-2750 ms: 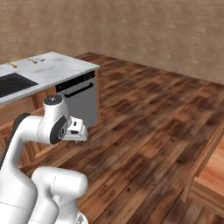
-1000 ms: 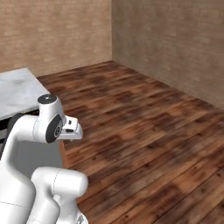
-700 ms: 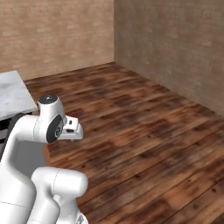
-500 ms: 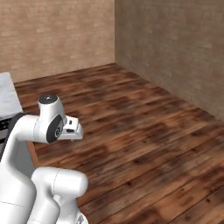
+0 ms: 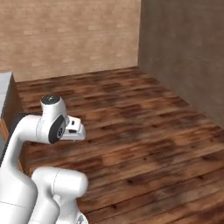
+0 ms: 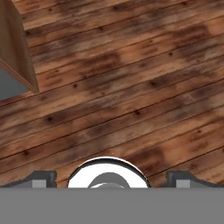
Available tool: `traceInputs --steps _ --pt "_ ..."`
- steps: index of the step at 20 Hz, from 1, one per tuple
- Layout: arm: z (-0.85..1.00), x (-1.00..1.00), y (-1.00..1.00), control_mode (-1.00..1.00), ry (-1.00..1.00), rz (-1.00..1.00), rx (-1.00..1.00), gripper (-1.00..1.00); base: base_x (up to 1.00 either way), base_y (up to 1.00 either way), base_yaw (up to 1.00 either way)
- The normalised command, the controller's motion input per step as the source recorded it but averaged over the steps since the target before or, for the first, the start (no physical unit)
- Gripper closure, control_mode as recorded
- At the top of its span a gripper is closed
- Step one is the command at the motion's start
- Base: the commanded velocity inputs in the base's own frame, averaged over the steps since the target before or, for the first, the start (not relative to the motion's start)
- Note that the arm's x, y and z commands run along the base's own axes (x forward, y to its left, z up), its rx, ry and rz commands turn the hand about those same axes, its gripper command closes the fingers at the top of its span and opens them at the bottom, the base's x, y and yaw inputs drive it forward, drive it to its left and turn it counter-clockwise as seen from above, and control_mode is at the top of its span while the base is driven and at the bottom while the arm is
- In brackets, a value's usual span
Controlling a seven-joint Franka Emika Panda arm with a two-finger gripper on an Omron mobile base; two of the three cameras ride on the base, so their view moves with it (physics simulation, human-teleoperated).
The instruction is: Pick up the metallic utensils from the counter and place them in the open drawer. Make sure not to pick up any wooden utensils.
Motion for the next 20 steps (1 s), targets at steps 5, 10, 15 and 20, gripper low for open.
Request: traceInputs --steps 5,10,15,20 --pt "0.00 0.00 0.00 1.00 0.00 0.00 0.00 -1.00 1.00 -0.11 0.72" --pt "0.00 0.00 0.00 1.00 0.00 0.00 0.00 -1.00 1.00 -0.13 0.72" --pt "0.00 0.00 0.00 1.00 0.00 0.00 0.00 -1.00 1.00 -0.37 0.64" --pt "0.00 0.00 0.00 1.00 0.00 0.00 0.00 -1.00 1.00 -0.64 0.54"
